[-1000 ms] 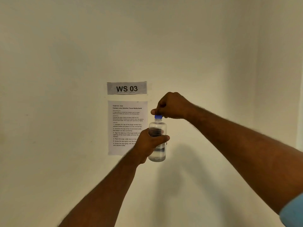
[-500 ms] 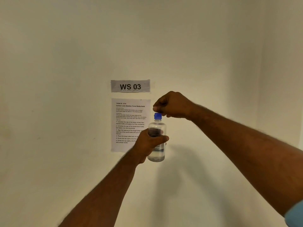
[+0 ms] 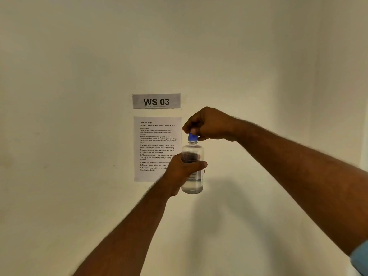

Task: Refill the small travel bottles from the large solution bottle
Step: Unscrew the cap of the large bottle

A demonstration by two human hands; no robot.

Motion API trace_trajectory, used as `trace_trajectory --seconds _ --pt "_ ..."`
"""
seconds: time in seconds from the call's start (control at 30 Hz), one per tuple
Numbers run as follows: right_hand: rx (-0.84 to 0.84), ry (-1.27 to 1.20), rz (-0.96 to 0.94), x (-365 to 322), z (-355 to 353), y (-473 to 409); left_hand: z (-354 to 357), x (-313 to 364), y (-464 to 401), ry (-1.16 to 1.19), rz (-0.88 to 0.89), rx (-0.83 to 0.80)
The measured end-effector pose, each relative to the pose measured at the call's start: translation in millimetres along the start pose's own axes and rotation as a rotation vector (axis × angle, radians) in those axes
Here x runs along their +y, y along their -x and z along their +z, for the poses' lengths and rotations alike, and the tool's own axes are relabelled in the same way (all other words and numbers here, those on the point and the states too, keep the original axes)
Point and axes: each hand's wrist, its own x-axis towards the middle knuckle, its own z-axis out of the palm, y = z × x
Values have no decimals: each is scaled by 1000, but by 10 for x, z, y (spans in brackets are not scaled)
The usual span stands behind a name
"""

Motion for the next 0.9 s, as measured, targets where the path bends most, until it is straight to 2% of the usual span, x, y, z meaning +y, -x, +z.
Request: trace_trajectory --seconds 0.07,0.17,0.23,0.33,0.5,0.73,0.9 --pt "66 -22 29 14 0 -12 -4 5 -15 5 -3 -16" --pt "121 163 61 13 28 -19 -7 21 -35 0 -5 -32" --pt "94 237 67 6 51 -10 -10 25 -46 -3 -11 -42" --pt "3 200 46 18 62 13 -28 -16 -37 -8 -14 -45" --pt "-48 -126 -16 156 133 80 -109 -157 42 32 -14 -60" --pt "125 -717 3 592 626 395 -425 -537 332 41 -37 -25" --pt "129 -867 117 903 1405 721 -692 -1039 765 -119 -179 25"
